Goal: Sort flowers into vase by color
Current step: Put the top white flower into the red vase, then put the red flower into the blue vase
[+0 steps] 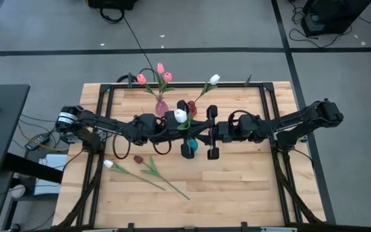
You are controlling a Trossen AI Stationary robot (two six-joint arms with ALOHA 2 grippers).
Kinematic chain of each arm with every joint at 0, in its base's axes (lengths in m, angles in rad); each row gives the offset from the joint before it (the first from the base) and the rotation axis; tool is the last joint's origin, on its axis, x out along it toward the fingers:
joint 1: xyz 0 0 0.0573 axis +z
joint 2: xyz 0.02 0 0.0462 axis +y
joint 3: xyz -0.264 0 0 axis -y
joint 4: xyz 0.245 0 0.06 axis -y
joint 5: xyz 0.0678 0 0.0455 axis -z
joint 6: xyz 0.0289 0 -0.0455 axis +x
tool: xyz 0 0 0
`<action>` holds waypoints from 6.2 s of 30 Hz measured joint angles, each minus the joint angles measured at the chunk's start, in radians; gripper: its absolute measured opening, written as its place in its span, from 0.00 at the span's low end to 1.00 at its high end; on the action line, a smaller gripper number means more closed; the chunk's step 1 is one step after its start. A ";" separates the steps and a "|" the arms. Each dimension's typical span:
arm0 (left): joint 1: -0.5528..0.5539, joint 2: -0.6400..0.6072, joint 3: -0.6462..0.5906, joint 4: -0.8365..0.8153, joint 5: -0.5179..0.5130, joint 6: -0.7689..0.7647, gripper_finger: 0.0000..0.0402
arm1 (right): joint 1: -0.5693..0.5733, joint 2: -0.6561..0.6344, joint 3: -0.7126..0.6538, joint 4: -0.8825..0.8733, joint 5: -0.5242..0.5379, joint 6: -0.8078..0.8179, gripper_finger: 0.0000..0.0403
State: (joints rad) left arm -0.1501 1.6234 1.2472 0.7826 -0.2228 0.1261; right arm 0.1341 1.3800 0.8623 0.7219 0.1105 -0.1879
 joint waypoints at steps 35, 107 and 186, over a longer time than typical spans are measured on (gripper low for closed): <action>-0.030 -0.112 0.000 -0.409 -0.098 0.002 0.65 | 0.010 -0.087 0.000 -0.108 0.076 -0.005 0.02; -0.232 -0.472 -0.811 -0.348 -0.299 -0.292 0.60 | -0.480 0.451 -0.139 0.673 -0.101 -0.103 0.06; -0.311 -0.053 -0.673 -0.610 0.076 -0.160 0.45 | 0.301 -0.007 -0.140 -0.619 0.488 0.722 0.27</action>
State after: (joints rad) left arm -0.4610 1.5700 0.5739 0.1728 -0.1466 -0.0337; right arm 0.4347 1.3727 0.7219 0.1032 0.5986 0.5337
